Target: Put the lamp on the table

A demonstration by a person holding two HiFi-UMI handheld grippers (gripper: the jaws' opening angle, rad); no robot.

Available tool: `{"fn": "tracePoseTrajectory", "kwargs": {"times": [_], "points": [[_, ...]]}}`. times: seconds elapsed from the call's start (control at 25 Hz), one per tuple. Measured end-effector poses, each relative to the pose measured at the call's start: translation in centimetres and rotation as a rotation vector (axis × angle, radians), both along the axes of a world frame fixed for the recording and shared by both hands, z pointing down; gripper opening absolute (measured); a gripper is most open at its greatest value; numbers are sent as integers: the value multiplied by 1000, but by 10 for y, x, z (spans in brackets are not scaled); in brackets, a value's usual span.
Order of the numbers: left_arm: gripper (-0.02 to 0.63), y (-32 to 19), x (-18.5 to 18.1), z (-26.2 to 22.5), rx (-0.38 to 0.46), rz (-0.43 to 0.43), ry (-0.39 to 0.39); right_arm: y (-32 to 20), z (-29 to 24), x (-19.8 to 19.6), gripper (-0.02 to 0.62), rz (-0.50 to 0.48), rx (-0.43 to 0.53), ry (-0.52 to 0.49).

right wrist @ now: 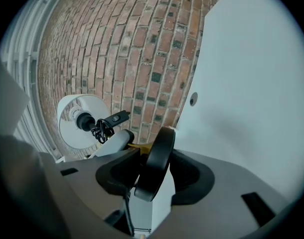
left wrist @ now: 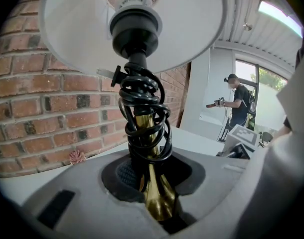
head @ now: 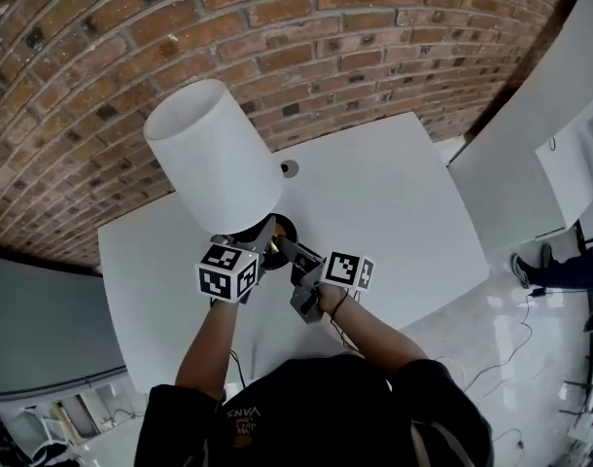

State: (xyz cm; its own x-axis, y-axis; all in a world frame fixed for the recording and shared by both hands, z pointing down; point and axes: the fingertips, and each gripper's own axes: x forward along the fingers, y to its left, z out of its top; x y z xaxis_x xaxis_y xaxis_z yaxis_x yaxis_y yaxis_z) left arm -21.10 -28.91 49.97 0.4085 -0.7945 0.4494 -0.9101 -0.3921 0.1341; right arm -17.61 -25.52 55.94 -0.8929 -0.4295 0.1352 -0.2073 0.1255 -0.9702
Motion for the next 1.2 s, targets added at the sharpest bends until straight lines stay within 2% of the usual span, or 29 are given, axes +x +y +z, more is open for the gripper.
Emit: {"fn": "tracePoseTrajectory", "kwargs": {"times": [0.2, 0.36, 0.52, 0.8, 1.0, 1.2], "points": [[98, -37, 6, 12, -7, 23, -2, -34, 13, 5, 175, 15, -1, 3], [97, -66, 10, 19, -4, 39, -22, -55, 24, 13, 183, 13, 15, 52], [97, -92, 10, 28, -2, 45, -31, -70, 32, 25, 198, 50, 8, 61], [96, -136, 7, 47, 25, 34, -44, -80, 38, 46, 186, 76, 11, 66], [95, -161, 2, 61, 69, 20, -67, -75, 37, 61, 179, 96, -15, 28], [95, -180, 5, 80, 87, 32, -58, -74, 44, 75, 171, 111, -31, 18]]}}
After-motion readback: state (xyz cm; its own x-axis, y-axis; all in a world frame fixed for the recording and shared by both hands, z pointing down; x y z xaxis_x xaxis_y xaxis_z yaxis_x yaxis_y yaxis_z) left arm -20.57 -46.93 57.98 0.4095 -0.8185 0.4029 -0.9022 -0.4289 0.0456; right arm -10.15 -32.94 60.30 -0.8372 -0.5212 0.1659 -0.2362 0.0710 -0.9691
